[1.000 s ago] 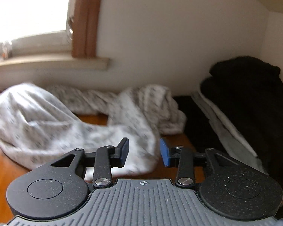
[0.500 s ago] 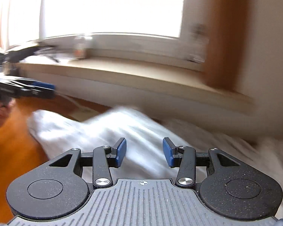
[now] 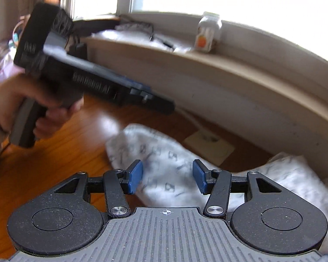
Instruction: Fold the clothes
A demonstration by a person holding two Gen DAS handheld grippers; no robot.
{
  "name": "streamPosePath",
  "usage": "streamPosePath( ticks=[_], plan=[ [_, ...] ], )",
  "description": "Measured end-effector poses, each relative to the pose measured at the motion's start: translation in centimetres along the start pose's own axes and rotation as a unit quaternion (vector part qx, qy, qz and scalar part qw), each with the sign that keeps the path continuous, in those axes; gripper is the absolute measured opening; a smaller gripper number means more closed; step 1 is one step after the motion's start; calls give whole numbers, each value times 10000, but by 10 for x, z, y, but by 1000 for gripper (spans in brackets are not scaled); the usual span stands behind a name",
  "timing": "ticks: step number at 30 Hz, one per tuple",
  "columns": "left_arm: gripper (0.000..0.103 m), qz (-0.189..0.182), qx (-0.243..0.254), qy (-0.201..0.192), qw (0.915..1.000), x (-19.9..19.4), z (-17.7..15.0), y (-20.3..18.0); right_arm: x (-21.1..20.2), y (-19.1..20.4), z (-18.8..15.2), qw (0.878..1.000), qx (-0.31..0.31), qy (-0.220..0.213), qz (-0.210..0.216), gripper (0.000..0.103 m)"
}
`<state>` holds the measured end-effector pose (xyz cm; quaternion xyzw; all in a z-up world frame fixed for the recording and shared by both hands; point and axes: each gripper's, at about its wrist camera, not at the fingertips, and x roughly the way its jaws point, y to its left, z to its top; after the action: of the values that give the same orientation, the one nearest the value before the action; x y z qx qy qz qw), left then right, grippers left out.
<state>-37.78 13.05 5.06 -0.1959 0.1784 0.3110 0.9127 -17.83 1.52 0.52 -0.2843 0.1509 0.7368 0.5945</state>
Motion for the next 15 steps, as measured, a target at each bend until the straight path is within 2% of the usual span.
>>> streamPosePath(
  ticks=[1, 4, 9, 15],
  plan=[
    [83, -3, 13, 32, 10000, 1, -1, 0, 1, 0, -2, 10000, 39, 30, 50, 37],
    [83, -13, 53, 126, 9999, 5, -2, 0, -8, -3, -9, 9994, 217, -17, 257, 7],
    [83, -154, 142, 241, 9995, 7, -5, -5, -48, 2, -26, 9981, 280, -275, 479, 6],
    [83, -611, 458, 432, 9961, 13, -12, -28, -68, 3, -52, 9986, 219, -51, 474, 8]
  ],
)
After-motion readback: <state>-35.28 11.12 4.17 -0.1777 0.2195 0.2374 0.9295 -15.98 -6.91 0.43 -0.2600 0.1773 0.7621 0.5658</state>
